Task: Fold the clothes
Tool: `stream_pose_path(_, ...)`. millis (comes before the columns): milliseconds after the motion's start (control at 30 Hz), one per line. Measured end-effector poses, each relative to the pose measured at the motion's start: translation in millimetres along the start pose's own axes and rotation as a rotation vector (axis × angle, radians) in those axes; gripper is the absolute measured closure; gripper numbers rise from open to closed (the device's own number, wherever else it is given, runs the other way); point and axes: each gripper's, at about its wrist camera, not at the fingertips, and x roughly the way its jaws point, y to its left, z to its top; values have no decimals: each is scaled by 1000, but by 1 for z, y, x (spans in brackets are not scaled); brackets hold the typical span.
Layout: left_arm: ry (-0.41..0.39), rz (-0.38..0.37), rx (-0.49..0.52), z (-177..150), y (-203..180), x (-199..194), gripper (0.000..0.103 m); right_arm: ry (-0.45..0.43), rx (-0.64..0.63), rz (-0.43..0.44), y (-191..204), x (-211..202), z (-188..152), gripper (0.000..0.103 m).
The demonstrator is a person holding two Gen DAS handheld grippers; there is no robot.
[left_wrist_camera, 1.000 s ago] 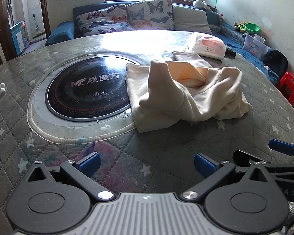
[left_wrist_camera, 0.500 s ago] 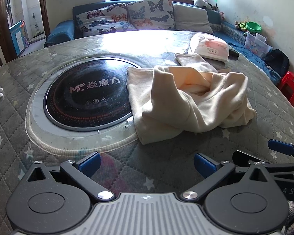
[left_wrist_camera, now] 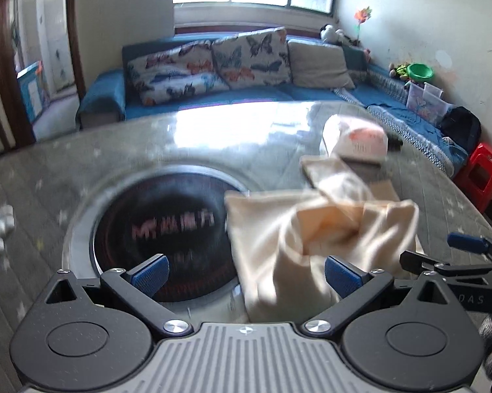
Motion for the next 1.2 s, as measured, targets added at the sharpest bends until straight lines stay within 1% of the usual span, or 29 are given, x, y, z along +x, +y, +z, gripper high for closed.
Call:
stream_pose_path(100,-27,-12,76,19,-6,8,0,-13,-28,-6,-4,13,19,12)
stream_pose_path(167,-42,-23,125,31,-11,15,0,-6,-32,1,-7,22,29,18)
stream_pose_path(200,-41,-36,148,35,-15,20,0,0,-33,6,-9,27,34,20)
stream_pose_path(233,-37,-49,169,39,-19,27,0,11,-33,14,-11,35,40,24)
stream_pose_path(267,-24,-65,187,43,-23,35,0,24,-35,25,-14,42,46,30)
stream_pose_path(333,4,-96,212,47,-29,52,1,52,-45,49,-17,56,58,35)
stream_pose_path(400,34,-148,235,48,-36,69,2,73,-69,65,-17,67,65,38)
stream_pose_path(433,49,-171,246,47,-40,77,7,84,-82,74,-16,72,67,39)
stream_pose_path(467,64,-191,261,45,-44,84,10,97,-94,81,-15,77,69,40)
stream_pose_path(533,95,-205,306,40,-52,99,17,121,-117,92,-14,85,70,41)
stream_pose_path(567,111,-202,323,37,-55,105,27,134,-129,94,-14,91,70,42)
stream_pose_path(600,123,-204,331,34,-57,110,31,150,-143,88,-14,100,69,42)
stream_pose_path(633,133,-213,324,32,-56,114,42,164,-153,85,-14,108,69,43)
stream_pose_path(667,143,-221,317,30,-56,117,55,176,-157,86,-14,113,68,47)
stream_pose_path(700,149,-231,307,28,-54,119,60,185,-156,84,-14,119,68,49)
stream_pose_path(733,148,-239,293,27,-51,119,68,187,-148,78,-15,123,67,51)
stream_pose_path(767,142,-241,286,27,-48,118,78,190,-140,73,-16,127,66,52)
stream_pose_path(800,134,-235,282,26,-46,116,83,192,-133,67,-17,131,65,53)
stream_pose_path(833,126,-230,277,25,-43,115,89,194,-125,61,-18,135,64,59)
stream_pose_path(867,118,-229,269,24,-40,112,92,197,-117,55,-19,139,63,66)
stream_pose_path(900,108,-225,259,23,-37,109,93,195,-112,49,-20,141,62,69)
stream_pose_path(933,95,-218,250,23,-34,105,95,187,-109,42,-21,140,61,83)
stream_pose_path(967,82,-214,239,23,-30,101,96,180,-108,37,-21,139,60,93)
stream_pose_path(1033,59,-214,209,24,-23,93,97,161,-104,35,-23,135,59,99)
stream_pose_path(1200,18,-202,145,23,-6,76,98,95,-79,13,-27,118,58,100)
